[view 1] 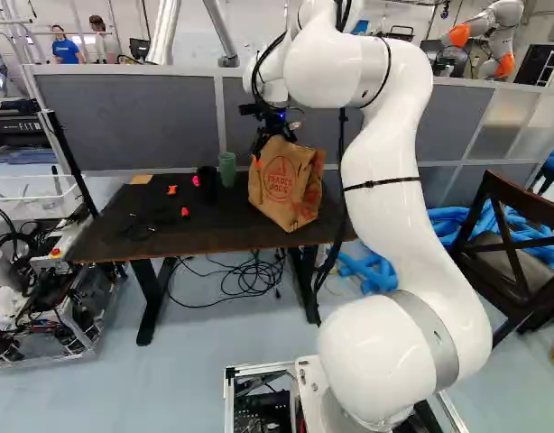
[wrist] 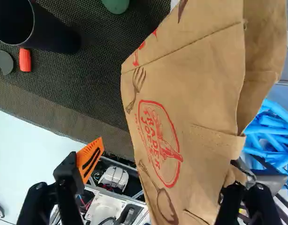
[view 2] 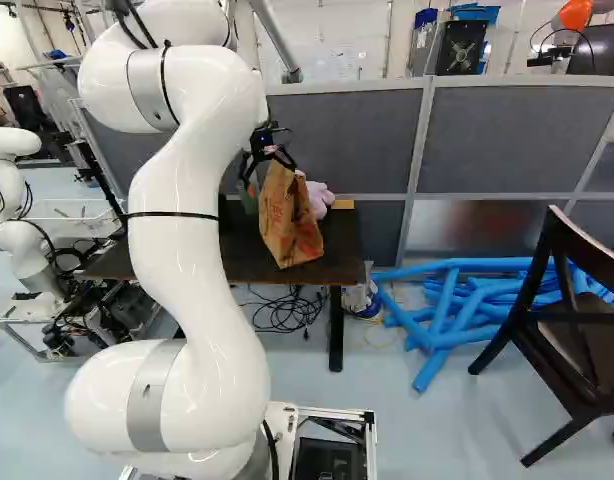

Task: Pick up the bag on the ground and place it on the table

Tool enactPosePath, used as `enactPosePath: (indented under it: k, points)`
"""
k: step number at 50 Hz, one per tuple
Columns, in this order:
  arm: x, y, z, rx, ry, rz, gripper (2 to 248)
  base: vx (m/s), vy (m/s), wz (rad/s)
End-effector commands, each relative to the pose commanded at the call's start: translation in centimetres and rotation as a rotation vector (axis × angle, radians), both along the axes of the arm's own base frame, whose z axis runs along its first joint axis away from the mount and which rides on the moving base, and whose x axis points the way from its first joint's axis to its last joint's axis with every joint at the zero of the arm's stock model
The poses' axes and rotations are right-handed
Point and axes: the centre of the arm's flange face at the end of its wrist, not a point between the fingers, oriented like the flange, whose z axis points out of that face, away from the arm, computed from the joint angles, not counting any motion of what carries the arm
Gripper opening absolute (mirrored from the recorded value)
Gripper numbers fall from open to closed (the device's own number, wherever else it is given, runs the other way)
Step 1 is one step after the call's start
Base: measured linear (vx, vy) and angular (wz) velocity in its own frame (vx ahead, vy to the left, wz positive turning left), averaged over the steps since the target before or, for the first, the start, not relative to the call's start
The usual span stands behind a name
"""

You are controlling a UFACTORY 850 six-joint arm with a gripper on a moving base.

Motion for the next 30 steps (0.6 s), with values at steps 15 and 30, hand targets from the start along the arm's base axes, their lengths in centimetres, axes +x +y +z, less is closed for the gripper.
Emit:
enactPosePath:
  k: [15,30]
  points:
    - [-0.7,-0.1,1.4,0.002,-0.016,0.001,247,0.0,0.0,0.0]
    - [-2.5,-0.1,3.7,0.003,-0.023,0.002,247,0.0,0.0,0.0]
